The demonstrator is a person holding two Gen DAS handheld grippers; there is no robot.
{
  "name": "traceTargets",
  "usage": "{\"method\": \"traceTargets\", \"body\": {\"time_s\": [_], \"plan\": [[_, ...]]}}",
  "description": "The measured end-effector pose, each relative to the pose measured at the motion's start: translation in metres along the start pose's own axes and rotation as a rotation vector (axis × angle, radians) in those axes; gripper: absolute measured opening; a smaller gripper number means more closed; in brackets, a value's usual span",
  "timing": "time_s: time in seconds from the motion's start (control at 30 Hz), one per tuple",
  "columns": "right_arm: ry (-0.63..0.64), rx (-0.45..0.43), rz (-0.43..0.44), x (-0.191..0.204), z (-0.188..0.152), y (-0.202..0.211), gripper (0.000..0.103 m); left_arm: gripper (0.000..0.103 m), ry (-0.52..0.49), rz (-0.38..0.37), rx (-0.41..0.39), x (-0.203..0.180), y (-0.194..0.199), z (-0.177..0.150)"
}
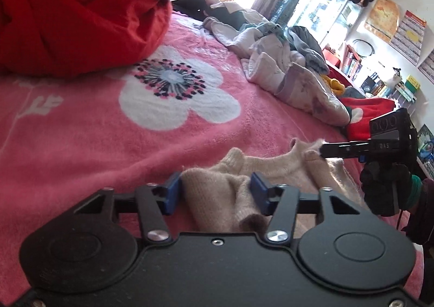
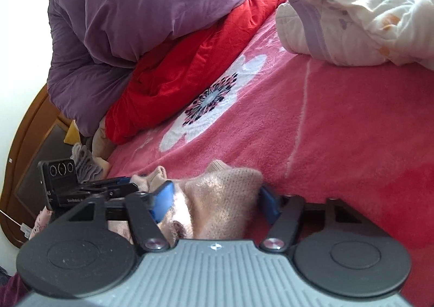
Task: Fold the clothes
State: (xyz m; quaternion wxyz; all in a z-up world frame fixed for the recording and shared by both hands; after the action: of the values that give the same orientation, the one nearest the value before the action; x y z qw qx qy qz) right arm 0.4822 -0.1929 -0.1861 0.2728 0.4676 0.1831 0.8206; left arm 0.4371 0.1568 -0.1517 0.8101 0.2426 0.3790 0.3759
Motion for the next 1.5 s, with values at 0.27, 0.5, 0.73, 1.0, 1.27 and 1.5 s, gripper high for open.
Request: {"method": "traceTargets", "body": {"time_s": [0.27, 0.5, 0.73, 1.0, 1.27, 1.5], "plan": [[0.110, -0.070, -0.039, 0.019, -0.008, 0.011, 0.021, 0.016, -0.086, 0.056, -0.050, -0.022, 0.020, 0.004], [0.212, -0.143, -0.035, 0.064, -0.014, 0.050, 0.021, 0.014, -0.092, 0.048, -0.202, -0.055, 0.077, -0.016], [0.372, -0.173, -0.046, 0.133, -0.060, 0.108, 0.021, 0.014, -0.174, 0.141, -0.258, -0.125, 0.136, -0.065], [0.542, -0.150, -0.138, 0.195, -0.155, 0.157, 0.020, 0.014, -0.361, 0.311, -0.246, -0.210, 0.177, -0.150], [0.892, 0.035, -0.310, 0.246, -0.263, 0.170, 0.020, 0.013, -0.587, 0.519, -0.061, -0.254, 0.179, -0.254], [1.054, 0.177, -0.387, 0.261, -0.346, 0.162, 0.020, 0.013, -0.688, 0.572, 0.036, -0.278, 0.176, -0.321]]}}
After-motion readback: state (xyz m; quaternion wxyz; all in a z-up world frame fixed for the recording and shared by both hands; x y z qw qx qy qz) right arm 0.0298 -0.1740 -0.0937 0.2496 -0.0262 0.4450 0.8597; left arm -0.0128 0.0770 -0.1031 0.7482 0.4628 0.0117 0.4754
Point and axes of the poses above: each gripper's, at about its wrist camera, not at the fingertips, and y roughly against the way its jaws point, x to its left, z to its top, the point moved 4 cm from there along -y, roughly the way its jaws point, and after that the axes turned 11 degrees about x, right-handed, at the moved point
